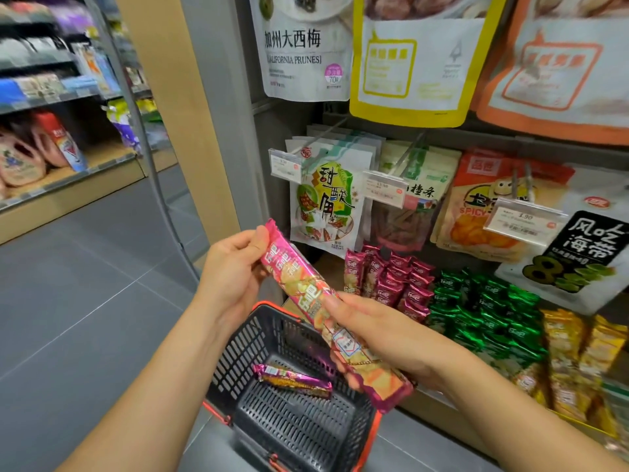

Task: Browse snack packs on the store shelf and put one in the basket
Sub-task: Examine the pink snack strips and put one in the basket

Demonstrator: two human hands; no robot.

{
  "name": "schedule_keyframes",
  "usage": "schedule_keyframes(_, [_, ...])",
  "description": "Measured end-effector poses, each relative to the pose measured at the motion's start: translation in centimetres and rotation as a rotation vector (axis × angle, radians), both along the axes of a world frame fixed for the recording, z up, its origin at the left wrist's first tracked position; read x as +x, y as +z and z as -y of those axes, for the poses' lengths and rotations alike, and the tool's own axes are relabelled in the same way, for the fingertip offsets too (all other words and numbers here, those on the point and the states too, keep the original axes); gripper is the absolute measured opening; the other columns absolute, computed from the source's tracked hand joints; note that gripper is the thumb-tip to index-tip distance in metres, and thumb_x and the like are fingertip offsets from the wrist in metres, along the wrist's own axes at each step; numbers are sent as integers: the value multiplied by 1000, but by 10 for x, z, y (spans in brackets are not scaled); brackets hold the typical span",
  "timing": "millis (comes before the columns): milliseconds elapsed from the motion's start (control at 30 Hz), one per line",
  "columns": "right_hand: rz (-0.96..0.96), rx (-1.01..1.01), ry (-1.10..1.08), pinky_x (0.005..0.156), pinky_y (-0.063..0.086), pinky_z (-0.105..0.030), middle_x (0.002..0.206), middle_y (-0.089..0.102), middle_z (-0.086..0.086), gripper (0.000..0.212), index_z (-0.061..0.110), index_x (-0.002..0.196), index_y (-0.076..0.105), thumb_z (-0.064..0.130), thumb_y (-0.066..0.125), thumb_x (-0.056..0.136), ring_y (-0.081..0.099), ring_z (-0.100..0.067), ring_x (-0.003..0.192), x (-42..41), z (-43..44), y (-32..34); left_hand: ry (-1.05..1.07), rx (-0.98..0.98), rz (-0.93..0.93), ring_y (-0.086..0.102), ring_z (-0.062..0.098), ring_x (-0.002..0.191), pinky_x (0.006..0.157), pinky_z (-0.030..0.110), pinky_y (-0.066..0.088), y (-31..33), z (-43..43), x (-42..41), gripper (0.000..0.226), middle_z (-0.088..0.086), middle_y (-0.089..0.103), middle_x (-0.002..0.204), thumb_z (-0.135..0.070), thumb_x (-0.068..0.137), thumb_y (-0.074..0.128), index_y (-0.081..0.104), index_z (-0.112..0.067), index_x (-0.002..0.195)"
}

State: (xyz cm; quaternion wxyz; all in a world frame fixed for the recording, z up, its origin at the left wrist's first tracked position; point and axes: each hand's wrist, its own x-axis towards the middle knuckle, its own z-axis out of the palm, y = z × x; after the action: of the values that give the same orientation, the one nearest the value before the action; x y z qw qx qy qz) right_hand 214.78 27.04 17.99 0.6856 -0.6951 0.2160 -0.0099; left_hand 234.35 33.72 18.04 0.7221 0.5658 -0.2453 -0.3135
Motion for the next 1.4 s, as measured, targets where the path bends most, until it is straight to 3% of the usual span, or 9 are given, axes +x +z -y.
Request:
schedule_keyframes(67, [-8, -147, -62, 57, 49, -11, 79, 68, 8, 38, 18, 118, 57, 47, 42, 99, 64, 5, 60, 3, 1, -2, -49, 12, 64, 62, 8, 64, 58, 19, 51, -2, -2, 4, 35, 1, 69, 70, -20, 99, 51, 75, -12, 74])
schedule_keyframes(167, [-68, -506, -159, 81, 54, -40, 95, 66, 1, 38, 23, 109, 55, 56, 39, 97, 65, -14, 84, 5, -4, -15, -150, 107, 202, 65, 13, 74, 62, 22, 52, -2, -3, 6, 28, 0, 71, 78, -45, 87, 61, 74, -20, 83])
schedule_keyframes(300, [-121, -761, -206, 67, 52, -43, 83, 63, 4, 38, 35, 106, 44, 69, 33, 92, 62, -17, 70, 1, -8, -26, -44, 213, 300, 70, 16, 82, 77, 32, 56, -9, 6, -3, 10, -2, 74, 81, -29, 88, 68, 76, -24, 83])
schedule_keyframes(533, [38, 12, -103, 53, 57, -31, 99, 66, -6, 29, 42, 117, 44, 48, 57, 91, 67, -25, 57, 5, -2, -20, 87, 57, 7, 62, 19, 86, 91, 36, 49, -4, 13, -8, 31, 6, 69, 82, -22, 97, 56, 78, -15, 76])
schedule_keyframes(733, [148, -16, -231, 40, 42, -23, 64, 63, -8, 46, 22, 111, 55, 59, 43, 88, 52, -16, 40, 5, -7, -20, 55, 54, -19, 64, 14, 83, 85, 30, 53, -9, 18, -15, 18, 4, 67, 87, -25, 94, 61, 67, -11, 103])
schedule_keyframes(867, [160, -23, -283, 39, 43, -23, 61, 63, -6, 46, 22, 111, 56, 60, 38, 94, 53, -16, 40, 2, -6, -19, -44, 66, -98, 70, 18, 80, 74, 29, 57, -11, 21, -26, 43, 8, 73, 93, -20, 76, 74, 57, -14, 115])
schedule_keyframes(1167, [96, -166, -443, 64, 49, -33, 103, 68, -5, 37, 47, 112, 44, 72, 36, 86, 60, -10, 65, 5, 0, -26, -395, 163, -37, 72, 23, 88, 72, 27, 57, -15, 22, -50, 52, 10, 75, 100, -32, 66, 78, 65, -9, 111])
schedule_keyframes(1267, [105, -84, -424, 50, 49, -33, 75, 66, -6, 37, 24, 113, 45, 52, 56, 91, 61, -22, 51, 3, 5, -26, -304, 153, 28, 73, 24, 87, 72, 30, 58, -12, 22, -51, 59, 7, 76, 95, -39, 63, 78, 62, -13, 113])
schedule_keyframes(1400, [79, 30, -289, 63, 52, -32, 80, 68, -3, 45, 17, 108, 61, 48, 67, 75, 66, -21, 66, -7, 14, -18, -67, 132, -45, 73, 19, 80, 66, 28, 57, -9, 22, -41, 37, 2, 76, 84, -32, 79, 75, 60, -14, 108])
